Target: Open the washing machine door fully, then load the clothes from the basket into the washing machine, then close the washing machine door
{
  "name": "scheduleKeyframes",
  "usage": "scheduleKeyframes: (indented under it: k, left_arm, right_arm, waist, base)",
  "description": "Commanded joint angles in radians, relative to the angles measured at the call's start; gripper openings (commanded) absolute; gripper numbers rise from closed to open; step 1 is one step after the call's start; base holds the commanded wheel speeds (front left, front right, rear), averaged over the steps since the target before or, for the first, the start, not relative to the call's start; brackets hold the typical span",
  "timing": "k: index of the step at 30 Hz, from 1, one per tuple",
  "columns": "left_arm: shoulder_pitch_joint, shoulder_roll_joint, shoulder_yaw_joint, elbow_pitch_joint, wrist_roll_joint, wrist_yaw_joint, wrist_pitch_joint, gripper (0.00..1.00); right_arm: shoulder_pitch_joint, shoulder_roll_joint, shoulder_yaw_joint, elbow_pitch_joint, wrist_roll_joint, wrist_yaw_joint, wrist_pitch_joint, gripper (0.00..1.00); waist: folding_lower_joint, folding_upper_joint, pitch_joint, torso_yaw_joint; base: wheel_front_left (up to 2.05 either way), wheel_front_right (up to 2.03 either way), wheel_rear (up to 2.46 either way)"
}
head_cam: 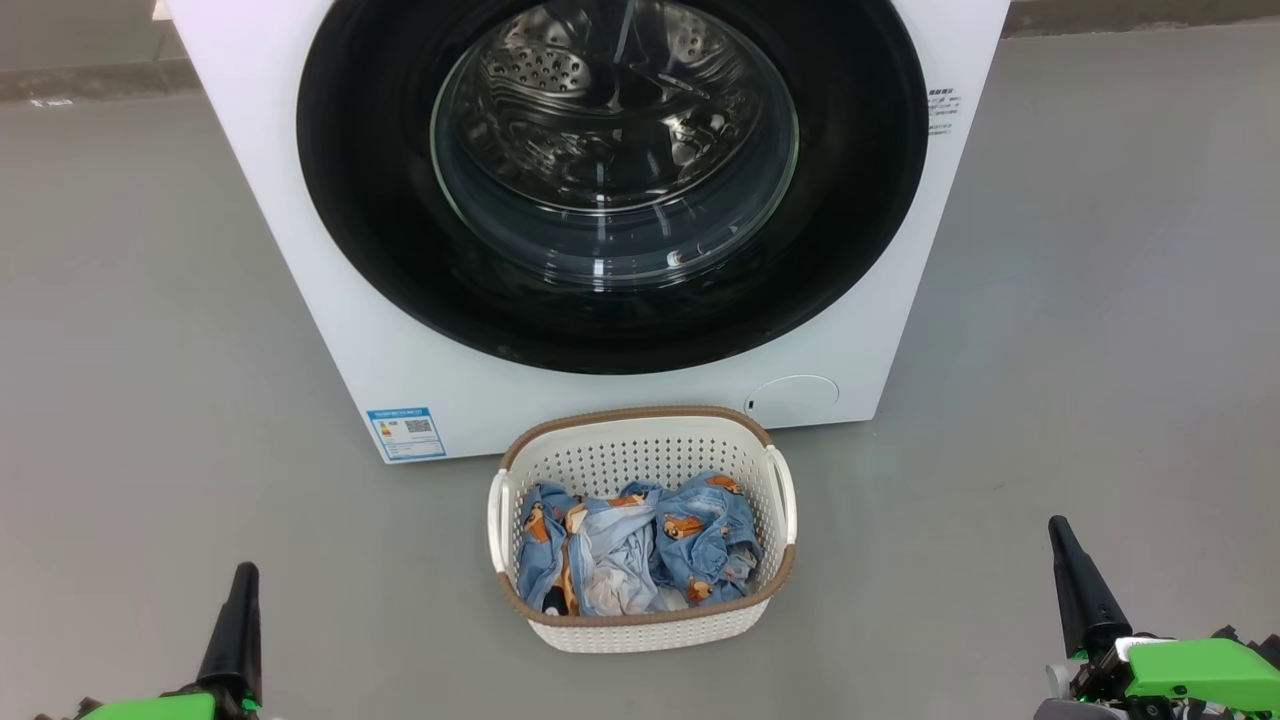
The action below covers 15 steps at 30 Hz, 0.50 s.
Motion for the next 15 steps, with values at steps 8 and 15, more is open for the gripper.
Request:
scheduleKeyframes:
  k: [8, 15]
  left_arm:
    - [-0.039, 0.016, 0.032, -0.020, 0.004, -0.011, 0.003, 0.00]
    - [-0.039, 0.016, 0.032, -0.020, 0.004, -0.011, 0.003, 0.00]
  right_arm:
    - [-0.041, -0.005, 0.024, -0.025, -0.003, -0.001, 0.007, 0.00]
    - [-0.041, -0.005, 0.024, -0.025, -0.003, -0.001, 0.007, 0.00]
  waist:
    - [0.0000, 0.0000, 0.000, 0.000]
    - [0.0000, 0.0000, 0.000, 0.000]
  base:
    - [0.00, 0.00, 0.00]
    - [0.00, 0.00, 0.00]
